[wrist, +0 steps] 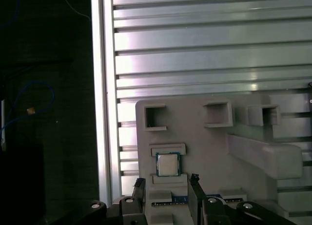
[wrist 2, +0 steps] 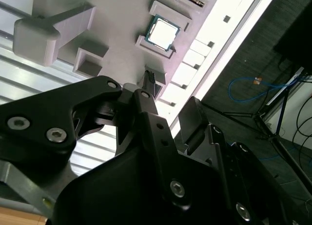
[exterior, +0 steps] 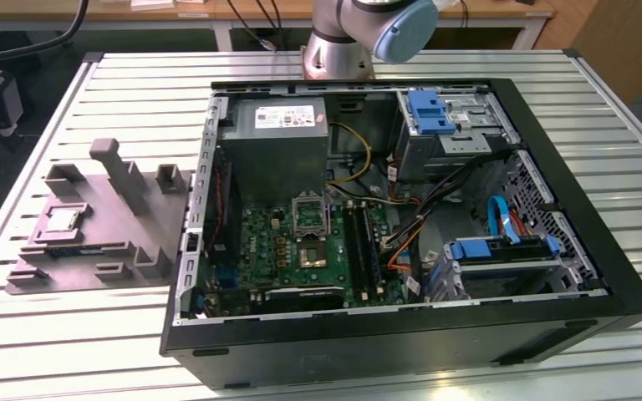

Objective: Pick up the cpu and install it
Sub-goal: 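Pick up the cpu and move it towards the insertion slot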

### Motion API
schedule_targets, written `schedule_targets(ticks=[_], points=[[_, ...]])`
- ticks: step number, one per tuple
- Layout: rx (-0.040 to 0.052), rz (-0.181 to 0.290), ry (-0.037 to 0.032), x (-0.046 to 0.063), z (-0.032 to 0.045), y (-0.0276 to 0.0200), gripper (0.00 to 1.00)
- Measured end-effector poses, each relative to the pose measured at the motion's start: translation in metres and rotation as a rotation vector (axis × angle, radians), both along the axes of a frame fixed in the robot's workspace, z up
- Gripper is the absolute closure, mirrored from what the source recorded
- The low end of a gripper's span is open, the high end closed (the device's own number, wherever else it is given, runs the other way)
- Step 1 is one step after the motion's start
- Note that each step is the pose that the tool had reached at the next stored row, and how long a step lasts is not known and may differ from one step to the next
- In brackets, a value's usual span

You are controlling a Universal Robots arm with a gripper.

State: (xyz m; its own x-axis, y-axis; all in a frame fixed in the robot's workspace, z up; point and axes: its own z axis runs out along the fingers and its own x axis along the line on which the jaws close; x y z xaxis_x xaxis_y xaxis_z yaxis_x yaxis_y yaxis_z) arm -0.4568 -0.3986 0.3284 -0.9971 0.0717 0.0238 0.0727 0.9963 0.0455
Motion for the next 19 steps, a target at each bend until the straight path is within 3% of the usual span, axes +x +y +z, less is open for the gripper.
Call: schedule_targets(ticks=[19], points=[[-0.0001,0.0,0.0001,0.0,-0.0043,0.0,0.53]])
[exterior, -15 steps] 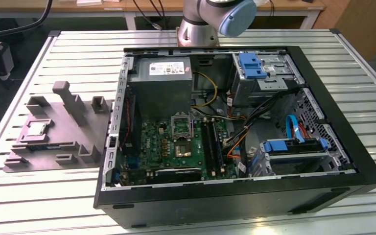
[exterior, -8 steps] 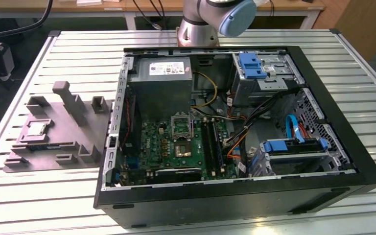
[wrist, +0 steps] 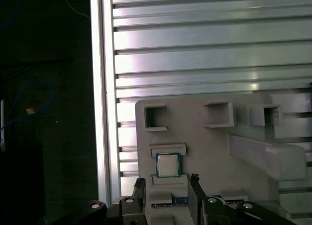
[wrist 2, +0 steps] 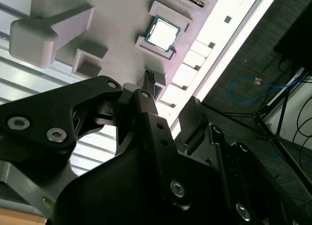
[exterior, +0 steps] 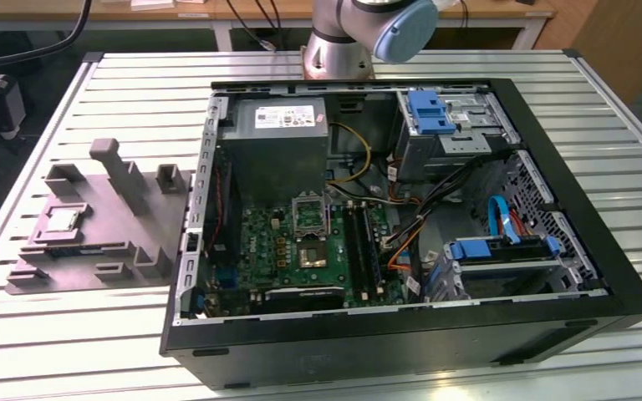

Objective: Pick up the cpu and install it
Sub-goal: 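Pick up the cpu and move it towards the insertion slot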

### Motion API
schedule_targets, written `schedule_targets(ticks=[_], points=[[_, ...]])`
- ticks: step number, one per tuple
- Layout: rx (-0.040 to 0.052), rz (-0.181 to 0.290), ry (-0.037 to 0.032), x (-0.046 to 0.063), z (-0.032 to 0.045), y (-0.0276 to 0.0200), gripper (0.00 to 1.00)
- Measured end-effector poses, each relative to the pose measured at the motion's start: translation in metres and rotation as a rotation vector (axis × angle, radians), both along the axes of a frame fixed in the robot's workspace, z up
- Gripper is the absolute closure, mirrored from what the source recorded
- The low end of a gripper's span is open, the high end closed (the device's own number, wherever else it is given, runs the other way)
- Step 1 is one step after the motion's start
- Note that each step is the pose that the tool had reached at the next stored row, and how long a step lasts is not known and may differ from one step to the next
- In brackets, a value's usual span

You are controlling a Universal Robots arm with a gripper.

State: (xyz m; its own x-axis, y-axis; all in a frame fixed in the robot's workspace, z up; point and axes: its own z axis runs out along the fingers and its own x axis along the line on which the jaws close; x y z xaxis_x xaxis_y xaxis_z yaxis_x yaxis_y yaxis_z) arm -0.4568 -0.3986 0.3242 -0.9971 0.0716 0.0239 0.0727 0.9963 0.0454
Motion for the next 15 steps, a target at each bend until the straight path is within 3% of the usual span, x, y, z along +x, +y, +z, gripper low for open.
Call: schedule_targets(ticks=[15], points=[[0.0,0.0,0.0,0.0,-0.0027,0.0,0.53]])
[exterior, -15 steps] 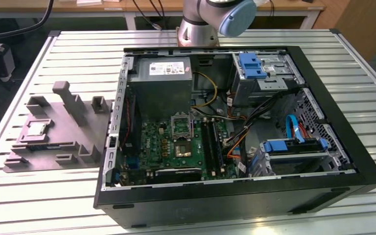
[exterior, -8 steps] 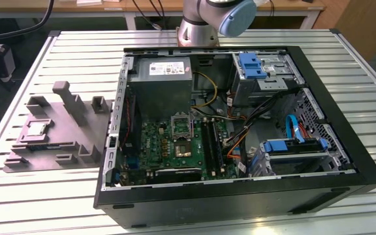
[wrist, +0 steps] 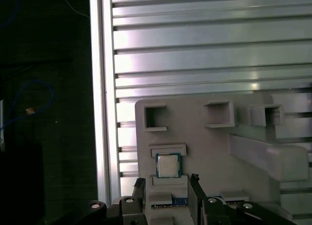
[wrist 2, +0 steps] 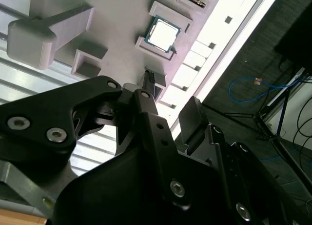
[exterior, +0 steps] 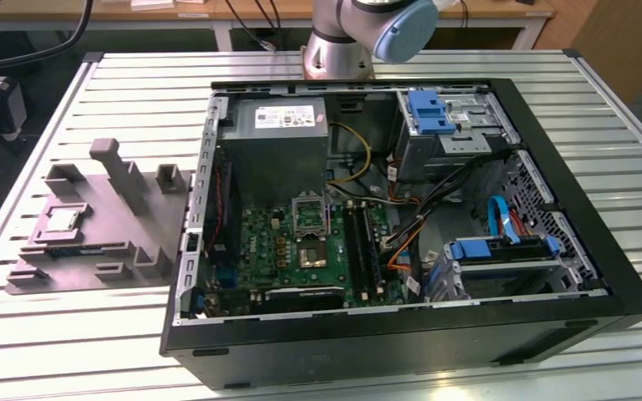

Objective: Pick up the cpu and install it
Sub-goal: 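Pick up the cpu and move it towards the insertion slot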

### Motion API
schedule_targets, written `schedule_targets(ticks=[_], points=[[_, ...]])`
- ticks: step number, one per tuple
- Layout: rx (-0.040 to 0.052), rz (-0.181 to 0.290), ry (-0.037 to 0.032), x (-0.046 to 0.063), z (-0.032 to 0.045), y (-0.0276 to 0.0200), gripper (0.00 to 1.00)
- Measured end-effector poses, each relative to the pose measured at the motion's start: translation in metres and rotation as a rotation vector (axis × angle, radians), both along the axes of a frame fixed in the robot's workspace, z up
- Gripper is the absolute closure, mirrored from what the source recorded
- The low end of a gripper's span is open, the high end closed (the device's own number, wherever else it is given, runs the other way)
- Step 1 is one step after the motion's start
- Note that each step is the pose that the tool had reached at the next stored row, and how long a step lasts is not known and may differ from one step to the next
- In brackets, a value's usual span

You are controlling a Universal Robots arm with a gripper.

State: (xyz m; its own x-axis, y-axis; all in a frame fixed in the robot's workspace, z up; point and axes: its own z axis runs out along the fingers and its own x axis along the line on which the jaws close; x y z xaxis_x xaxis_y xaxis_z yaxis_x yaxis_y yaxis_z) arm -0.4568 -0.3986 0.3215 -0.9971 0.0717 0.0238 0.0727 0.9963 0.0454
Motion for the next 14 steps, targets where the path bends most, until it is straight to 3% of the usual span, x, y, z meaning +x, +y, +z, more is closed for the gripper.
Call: schedule_targets(ticks=[14], points=[[0.0,0.0,0.0001,0.0,-0.0025,0.0,0.53]])
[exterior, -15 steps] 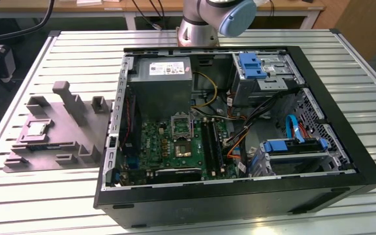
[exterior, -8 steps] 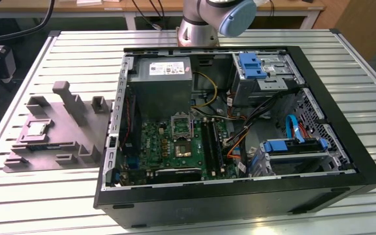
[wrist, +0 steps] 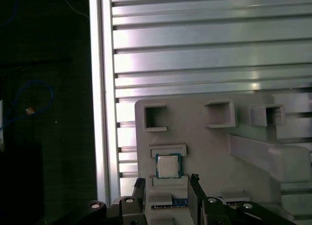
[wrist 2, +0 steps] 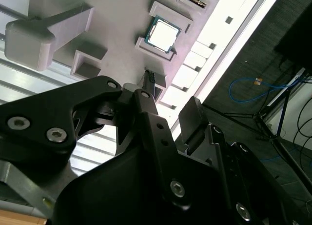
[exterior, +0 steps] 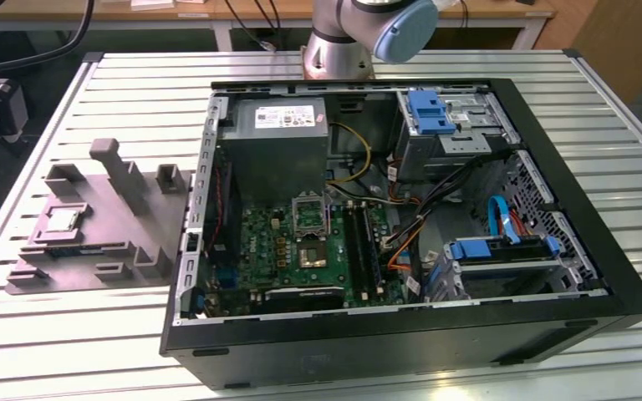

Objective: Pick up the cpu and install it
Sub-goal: 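Pick up the cpu and move it towards the insertion slot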

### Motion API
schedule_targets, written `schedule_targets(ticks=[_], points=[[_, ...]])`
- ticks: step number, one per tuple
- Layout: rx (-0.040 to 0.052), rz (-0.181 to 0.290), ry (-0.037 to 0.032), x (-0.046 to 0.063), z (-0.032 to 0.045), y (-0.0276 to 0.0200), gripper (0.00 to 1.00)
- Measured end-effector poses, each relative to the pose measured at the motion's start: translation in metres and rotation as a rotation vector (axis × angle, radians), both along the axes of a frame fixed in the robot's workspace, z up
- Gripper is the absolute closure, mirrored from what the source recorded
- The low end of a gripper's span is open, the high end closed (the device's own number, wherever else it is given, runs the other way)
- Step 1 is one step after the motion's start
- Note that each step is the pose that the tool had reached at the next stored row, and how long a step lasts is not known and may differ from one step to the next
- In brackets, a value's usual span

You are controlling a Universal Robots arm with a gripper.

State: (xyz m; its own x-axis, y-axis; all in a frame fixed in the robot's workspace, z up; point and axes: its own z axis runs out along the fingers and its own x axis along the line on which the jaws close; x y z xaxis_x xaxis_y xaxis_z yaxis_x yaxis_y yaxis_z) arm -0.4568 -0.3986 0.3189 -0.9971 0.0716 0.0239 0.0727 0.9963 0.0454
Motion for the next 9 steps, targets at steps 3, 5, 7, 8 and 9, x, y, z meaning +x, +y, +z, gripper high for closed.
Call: schedule_targets(ticks=[3,5,7,8,9], points=[[0.0001,0.0,-0.0001,0.0,-0.0006,0.0,0.53],[0.0,0.0,-0.0001,0.0,-0.001,0.0,0.53],[0.0001,0.0,0.0,0.0,-0.0018,0.0,0.53],[0.0004,0.0,-0.0001,0.0,-0.0025,0.0,0.53],[0.0005,0.0,-0.0001,0.0,-0.0026,0.0,0.53]])
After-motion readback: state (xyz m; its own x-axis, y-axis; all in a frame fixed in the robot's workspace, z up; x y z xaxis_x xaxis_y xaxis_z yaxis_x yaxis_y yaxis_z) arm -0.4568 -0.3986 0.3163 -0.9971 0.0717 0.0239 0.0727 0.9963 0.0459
